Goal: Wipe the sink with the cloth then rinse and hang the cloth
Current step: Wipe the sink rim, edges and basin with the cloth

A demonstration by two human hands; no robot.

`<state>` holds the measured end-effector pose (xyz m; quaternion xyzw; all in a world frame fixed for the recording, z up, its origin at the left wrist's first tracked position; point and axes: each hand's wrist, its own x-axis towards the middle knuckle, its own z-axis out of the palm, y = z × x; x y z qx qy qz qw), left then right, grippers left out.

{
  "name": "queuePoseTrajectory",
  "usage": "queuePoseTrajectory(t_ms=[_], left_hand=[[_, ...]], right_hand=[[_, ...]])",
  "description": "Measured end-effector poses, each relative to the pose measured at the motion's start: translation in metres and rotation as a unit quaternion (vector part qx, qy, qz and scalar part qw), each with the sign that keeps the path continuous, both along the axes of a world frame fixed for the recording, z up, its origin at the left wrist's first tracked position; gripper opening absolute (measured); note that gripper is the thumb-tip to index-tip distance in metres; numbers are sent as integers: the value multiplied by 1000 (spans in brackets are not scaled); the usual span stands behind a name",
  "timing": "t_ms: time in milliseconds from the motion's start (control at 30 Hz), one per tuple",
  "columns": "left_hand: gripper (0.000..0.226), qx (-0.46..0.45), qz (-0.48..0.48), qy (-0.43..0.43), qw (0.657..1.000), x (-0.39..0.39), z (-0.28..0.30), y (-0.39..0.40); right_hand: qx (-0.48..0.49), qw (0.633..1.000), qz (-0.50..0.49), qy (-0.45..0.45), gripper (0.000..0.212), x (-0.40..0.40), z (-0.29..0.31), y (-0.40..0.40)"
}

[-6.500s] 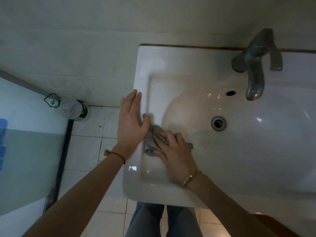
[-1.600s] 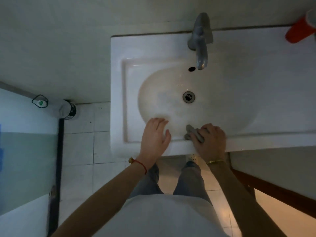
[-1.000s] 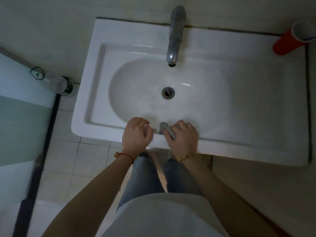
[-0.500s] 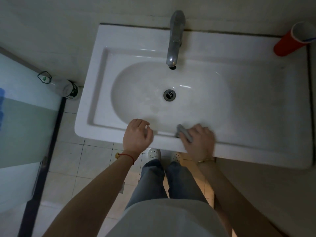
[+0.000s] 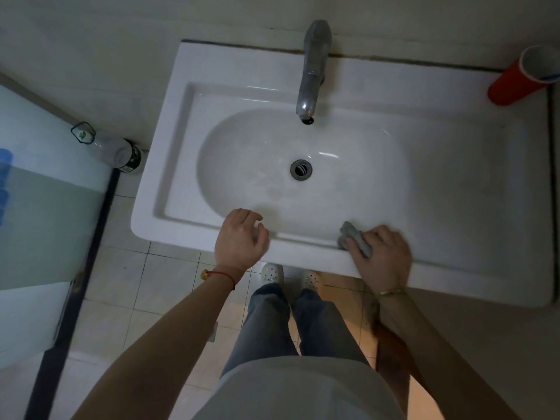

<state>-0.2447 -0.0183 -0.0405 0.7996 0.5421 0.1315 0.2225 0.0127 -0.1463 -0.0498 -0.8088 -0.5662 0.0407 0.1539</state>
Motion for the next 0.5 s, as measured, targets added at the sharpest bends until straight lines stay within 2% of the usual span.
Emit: queuePoseTrajectory(t_ms=[133,233,300,367,433,500], left_hand=[[27,2,-2,-1,1000,0,-2,2],[26,-7,14,-5,1000,0,-2,5],[27,-23,52,-37,998,0,2,12],[27,-30,73,-73,994,3,8,29],[27,-17,58,-98,993,13,18,56],[27,-13,38,-130,991,31,30,90]], right_hand=[[-94,991,76,61,49,-75,-2,54],[-130,975,123,132,53,-88,-1,82],[-151,964,78,202,47,-71,-2,89],[-139,949,-27,281,51,-51,-1,97],[-110,916,-118,367,58,-35,2,110],[-106,868,-169,455,56,-26,5,128]])
